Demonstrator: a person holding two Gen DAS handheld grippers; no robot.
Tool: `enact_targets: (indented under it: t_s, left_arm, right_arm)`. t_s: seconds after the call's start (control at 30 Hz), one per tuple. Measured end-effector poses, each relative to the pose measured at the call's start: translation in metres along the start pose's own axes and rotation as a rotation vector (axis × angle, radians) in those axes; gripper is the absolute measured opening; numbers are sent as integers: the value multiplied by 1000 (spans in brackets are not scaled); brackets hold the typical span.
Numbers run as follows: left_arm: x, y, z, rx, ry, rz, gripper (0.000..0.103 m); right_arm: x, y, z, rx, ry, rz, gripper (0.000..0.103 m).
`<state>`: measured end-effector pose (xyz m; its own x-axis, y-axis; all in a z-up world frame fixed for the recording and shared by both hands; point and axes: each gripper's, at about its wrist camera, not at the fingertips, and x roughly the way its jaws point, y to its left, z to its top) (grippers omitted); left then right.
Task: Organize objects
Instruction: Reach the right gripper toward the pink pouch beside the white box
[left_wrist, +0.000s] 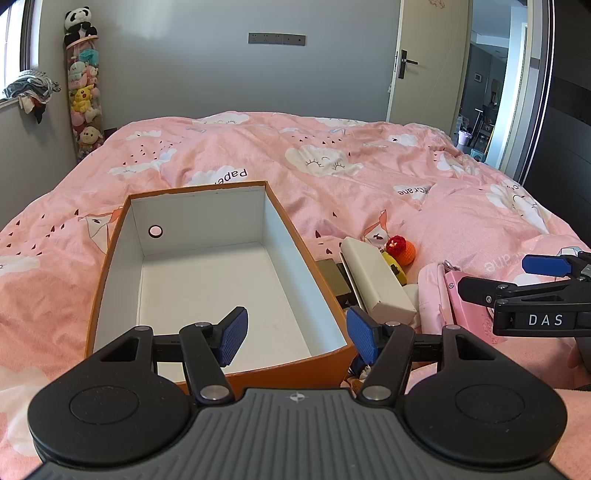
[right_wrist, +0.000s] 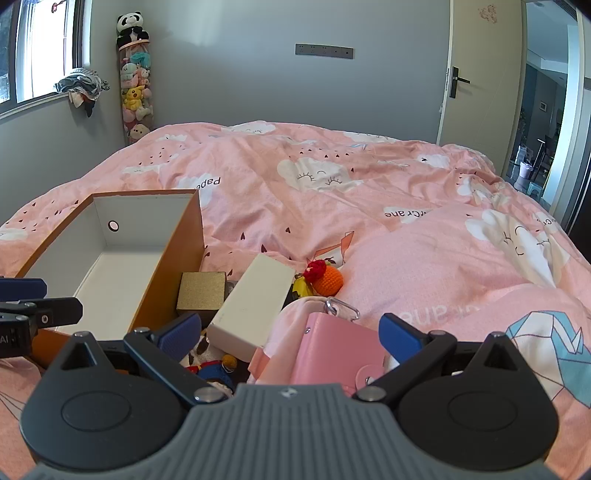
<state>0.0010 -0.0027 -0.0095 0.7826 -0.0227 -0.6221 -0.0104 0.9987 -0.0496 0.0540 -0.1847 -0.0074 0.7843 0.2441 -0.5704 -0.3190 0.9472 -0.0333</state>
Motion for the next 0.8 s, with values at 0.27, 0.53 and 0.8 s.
enact_targets:
  t_s: [0.27,0.53,0.8]
  left_arm:
    - [0,0,1,0,1,-1,73]
    - [1,-2,-2,1,6,-3,73]
    - [2,-4,-3,4,18,-13,73]
  right_arm:
    - [0,0,0,0,0,1,102]
    - [0,0,-1,6,3,2,102]
    - [3,-3,-3,25,28,14,102]
